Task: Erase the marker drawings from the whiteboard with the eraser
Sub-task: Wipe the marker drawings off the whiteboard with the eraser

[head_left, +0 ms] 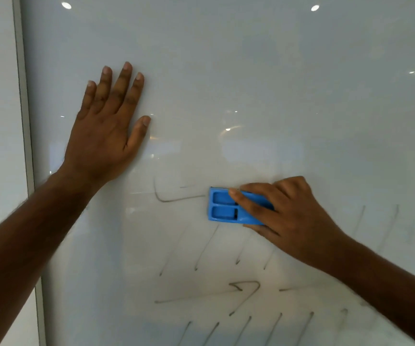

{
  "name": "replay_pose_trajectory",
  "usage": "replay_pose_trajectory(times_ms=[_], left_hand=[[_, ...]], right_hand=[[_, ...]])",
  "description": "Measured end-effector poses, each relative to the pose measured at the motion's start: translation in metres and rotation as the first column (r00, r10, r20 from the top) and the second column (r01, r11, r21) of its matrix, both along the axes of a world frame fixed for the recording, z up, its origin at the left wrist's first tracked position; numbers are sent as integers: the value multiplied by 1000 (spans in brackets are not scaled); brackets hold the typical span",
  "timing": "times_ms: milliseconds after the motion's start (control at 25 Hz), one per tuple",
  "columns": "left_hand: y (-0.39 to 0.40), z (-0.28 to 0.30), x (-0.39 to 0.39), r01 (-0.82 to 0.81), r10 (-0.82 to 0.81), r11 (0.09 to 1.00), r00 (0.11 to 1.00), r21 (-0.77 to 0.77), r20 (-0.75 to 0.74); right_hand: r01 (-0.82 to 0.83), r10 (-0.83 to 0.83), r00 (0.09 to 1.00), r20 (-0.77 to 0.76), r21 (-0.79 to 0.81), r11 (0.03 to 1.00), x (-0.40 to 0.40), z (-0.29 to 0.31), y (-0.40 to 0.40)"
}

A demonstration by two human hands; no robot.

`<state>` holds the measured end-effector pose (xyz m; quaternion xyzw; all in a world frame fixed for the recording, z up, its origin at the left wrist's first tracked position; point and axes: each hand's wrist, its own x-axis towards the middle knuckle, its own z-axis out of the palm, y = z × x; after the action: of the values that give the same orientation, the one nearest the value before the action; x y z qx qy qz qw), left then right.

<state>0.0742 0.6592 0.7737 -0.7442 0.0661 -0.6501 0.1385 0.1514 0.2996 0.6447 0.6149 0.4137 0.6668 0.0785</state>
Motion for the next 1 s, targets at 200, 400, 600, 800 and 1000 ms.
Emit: replay_pose_trajectory(times_ms=[200, 400, 600, 800, 1000], left_hand=[[0, -3, 2, 1, -1, 1000, 1000, -13, 28], [1, -4, 2, 20, -19, 1000, 999, -12, 47], [2, -6, 2, 19, -18, 999, 999, -29, 47], [1, -10, 1, 5, -3, 999, 999, -48, 52], [0, -10, 1, 4, -1, 998, 998, -59, 59]], right_hand=[[-2, 13, 996, -86, 130, 991, 6, 35, -19], [-77, 107, 985, -134, 211, 974, -7, 70, 41], [-75, 75, 994, -82, -2, 997, -12, 16, 55], [-94, 87, 991, -101, -63, 994, -3, 19, 19], [-142, 168, 973, -158, 164, 976, -15, 61, 49]])
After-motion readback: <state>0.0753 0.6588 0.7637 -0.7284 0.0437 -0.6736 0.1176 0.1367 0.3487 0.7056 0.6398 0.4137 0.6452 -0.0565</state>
